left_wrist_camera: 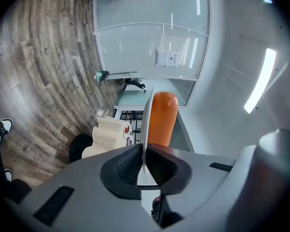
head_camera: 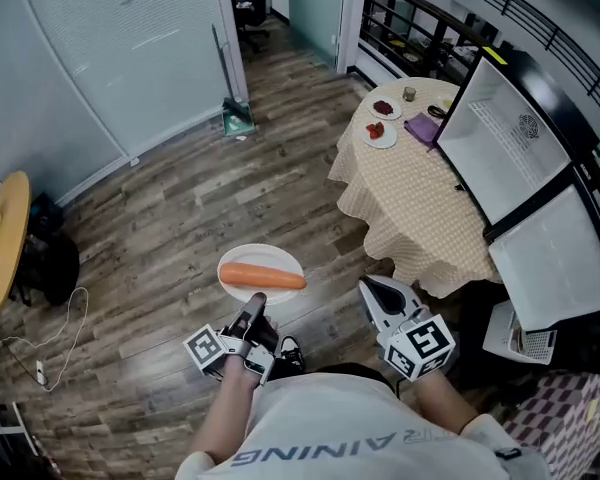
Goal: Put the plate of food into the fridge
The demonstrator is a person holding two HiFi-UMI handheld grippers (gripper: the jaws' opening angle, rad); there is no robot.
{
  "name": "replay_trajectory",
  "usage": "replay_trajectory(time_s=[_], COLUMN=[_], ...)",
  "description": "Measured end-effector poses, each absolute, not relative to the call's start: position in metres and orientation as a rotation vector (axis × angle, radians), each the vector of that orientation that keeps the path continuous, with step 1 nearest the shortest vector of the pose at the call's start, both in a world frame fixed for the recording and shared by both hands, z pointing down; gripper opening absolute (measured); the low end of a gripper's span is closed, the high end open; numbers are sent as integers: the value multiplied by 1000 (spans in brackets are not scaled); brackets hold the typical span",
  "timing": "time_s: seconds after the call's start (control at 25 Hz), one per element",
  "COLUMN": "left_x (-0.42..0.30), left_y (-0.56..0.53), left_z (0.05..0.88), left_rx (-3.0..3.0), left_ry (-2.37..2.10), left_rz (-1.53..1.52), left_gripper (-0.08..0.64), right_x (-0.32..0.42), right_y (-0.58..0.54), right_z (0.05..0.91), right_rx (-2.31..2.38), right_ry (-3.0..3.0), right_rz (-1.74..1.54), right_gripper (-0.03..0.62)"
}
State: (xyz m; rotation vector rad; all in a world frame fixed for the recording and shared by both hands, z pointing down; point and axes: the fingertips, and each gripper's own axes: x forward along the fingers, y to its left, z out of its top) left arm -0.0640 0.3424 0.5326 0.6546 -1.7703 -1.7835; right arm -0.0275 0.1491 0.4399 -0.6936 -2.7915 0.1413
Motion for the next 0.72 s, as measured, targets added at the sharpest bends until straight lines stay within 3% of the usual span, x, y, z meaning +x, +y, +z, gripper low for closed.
replay_trajectory(time_s=[0.72], left_x=[-181], left_y=[331], left_z=[548], left_rx=[792], left_ry=[-1598], left_rz=[-1671], left_gripper=[26], right_x=[-105], right_y=[149], right_z=[450], right_rx=[-373], right_ry=[-2817], right_rz=[158], right_gripper=[20])
